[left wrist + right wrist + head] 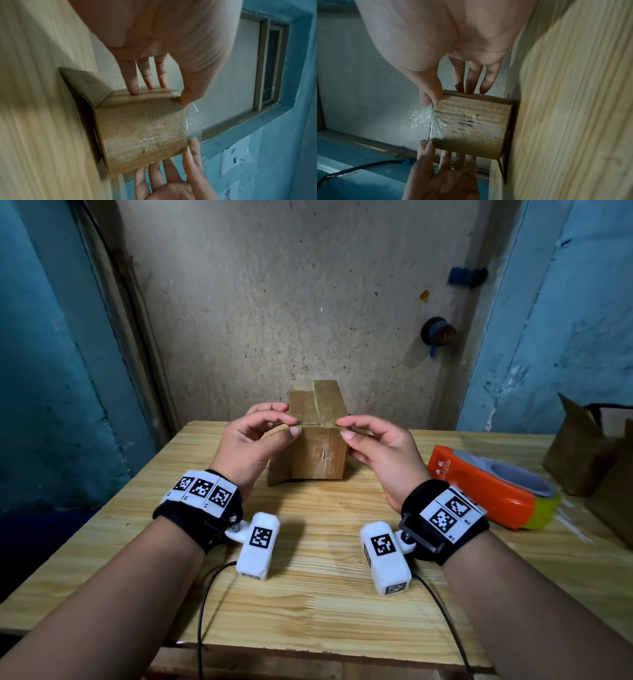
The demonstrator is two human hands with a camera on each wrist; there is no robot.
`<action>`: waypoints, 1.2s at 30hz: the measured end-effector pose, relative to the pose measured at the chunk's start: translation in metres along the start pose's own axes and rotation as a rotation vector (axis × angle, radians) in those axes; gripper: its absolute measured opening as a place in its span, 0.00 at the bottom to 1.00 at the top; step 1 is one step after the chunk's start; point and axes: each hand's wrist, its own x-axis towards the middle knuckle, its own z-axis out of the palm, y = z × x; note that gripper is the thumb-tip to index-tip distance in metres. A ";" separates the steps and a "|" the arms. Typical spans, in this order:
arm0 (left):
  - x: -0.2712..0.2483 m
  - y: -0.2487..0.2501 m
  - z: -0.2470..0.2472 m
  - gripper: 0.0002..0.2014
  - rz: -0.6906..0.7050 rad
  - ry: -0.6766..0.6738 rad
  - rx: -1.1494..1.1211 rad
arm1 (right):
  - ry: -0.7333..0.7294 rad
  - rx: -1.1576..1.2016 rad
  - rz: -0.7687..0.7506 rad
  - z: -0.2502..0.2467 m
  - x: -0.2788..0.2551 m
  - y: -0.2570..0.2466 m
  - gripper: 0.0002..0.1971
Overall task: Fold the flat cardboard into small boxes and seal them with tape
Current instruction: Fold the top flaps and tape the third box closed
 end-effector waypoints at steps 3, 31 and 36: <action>0.001 0.000 0.000 0.10 -0.021 -0.010 -0.007 | 0.007 0.019 0.020 0.000 0.000 0.001 0.13; 0.000 0.000 0.006 0.13 -0.218 0.048 -0.093 | 0.076 0.046 0.128 -0.001 -0.003 -0.001 0.09; -0.005 0.007 0.015 0.14 -0.240 0.060 -0.037 | 0.128 0.020 0.160 0.002 -0.001 -0.001 0.18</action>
